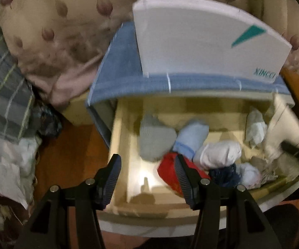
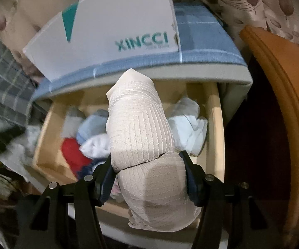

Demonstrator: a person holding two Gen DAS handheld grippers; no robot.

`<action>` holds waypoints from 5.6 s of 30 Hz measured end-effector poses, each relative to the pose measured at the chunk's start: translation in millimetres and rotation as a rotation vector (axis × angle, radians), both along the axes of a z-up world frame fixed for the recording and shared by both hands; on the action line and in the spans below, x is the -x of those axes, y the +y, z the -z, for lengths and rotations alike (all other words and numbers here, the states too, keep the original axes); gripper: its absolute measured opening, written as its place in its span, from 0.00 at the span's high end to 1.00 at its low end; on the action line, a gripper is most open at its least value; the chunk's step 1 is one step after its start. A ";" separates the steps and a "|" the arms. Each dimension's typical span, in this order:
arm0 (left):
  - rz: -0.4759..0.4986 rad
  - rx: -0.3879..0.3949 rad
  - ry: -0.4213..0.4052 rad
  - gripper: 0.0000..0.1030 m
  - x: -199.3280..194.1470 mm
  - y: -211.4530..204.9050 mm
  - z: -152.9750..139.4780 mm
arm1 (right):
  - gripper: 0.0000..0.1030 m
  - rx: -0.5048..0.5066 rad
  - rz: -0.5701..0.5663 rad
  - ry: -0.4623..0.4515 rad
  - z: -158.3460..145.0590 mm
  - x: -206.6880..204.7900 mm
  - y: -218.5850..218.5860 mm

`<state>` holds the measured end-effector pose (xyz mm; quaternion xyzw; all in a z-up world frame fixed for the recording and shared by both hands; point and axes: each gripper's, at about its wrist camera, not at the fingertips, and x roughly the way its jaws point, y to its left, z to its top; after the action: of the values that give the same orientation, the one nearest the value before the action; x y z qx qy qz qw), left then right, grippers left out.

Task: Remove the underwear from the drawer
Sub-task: 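Lift the beige roll into the white shoe box and open the right tool, then move the right tool back over the open drawer, then grasp the grey-beige knotted underwear in the drawer with the right tool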

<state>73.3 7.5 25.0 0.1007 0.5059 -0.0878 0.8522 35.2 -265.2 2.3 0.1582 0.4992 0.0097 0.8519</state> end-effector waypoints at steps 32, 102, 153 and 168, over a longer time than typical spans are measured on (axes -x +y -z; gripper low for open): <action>-0.282 0.101 0.009 0.47 -1.3 61.4 31.9 | 0.46 0.199 -0.002 -0.211 -190.6 -149.7 1.5; -0.188 0.161 0.204 0.47 -13.1 51.3 57.2 | 0.47 0.241 -0.604 0.553 41.6 -61.6 44.1; -0.206 0.187 0.200 0.47 -13.5 54.9 57.3 | 0.35 0.111 -0.236 0.564 102.0 -73.3 -1.5; -0.211 0.186 0.220 0.47 -14.0 54.4 58.9 | 0.41 0.305 -0.379 0.581 119.0 -72.6 29.5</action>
<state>87.3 61.9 -33.9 -0.0427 0.5937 -0.0548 0.8017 107.8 -235.8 -116.7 -0.0694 0.7362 0.0474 0.6715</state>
